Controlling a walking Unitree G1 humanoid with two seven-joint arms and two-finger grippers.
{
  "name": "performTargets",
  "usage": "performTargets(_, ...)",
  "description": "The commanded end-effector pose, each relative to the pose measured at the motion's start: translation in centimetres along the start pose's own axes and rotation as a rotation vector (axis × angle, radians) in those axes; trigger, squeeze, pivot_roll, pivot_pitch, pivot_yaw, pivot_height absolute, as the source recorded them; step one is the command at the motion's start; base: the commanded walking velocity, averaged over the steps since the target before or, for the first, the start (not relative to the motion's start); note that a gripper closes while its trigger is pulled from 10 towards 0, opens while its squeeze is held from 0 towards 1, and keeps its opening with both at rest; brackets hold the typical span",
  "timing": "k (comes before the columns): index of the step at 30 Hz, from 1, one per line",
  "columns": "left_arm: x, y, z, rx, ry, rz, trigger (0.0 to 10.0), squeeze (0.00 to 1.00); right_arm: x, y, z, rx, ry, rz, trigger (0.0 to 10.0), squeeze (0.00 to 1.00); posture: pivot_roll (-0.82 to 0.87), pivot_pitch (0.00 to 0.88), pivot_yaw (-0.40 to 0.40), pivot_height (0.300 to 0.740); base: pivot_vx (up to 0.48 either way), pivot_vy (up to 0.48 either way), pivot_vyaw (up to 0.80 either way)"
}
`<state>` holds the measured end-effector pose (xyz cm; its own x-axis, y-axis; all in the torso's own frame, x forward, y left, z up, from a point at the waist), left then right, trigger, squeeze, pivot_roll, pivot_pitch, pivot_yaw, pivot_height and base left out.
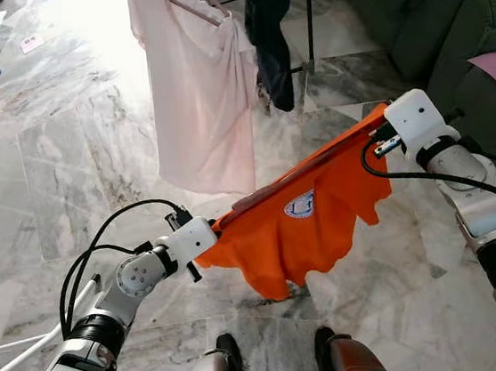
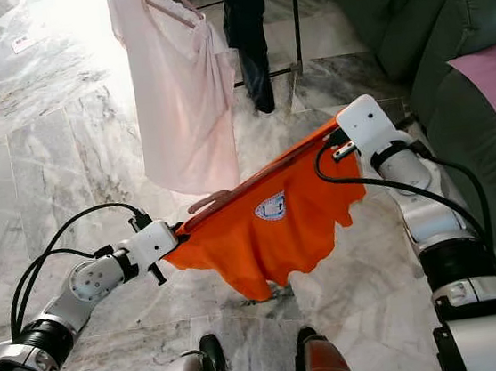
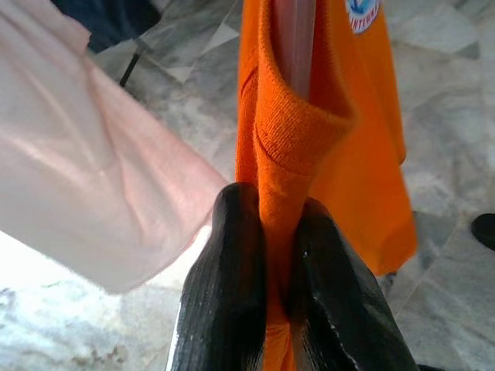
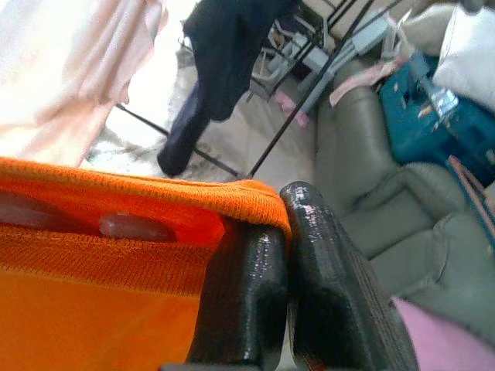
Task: Hang hanger
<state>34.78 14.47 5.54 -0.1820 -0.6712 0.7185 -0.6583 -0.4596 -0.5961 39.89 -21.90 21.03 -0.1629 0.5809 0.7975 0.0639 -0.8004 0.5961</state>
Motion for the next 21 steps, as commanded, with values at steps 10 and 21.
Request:
performTargets(10, -9.7, 4.6, -5.2, -0.039, -0.475, -0.222, 0.0, 0.00, 7.2, 6.1, -1.3, -0.315, 0.214, 0.117, 0.0, 0.00, -0.15, 0.288, 0.092, 0.740, 0.000, 0.000, 0.00)
performTargets(21, -6.3, 4.5, -1.7, -0.004, -0.340, -0.330, 0.0, 0.00, 6.9, -1.8, -0.7, -0.105, 0.175, 0.251, 0.0, 0.00, -0.15, 0.287, 0.090, 0.740, 0.000, 0.000, 0.00)
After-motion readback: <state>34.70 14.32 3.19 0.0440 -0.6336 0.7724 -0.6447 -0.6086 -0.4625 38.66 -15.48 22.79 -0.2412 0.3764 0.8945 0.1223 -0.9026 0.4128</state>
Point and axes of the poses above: a point about 5 cm out from each wrist's last joint towards the gripper, its own z axis pointing out of the wrist towards the gripper, its own x axis along the axis of the wrist's last joint, y = z × x, the point moved 3 cm from there along z, pointing out of the wrist towards the gripper, and after that the axes turned 3 degrees about z, right-handed, at the moved point
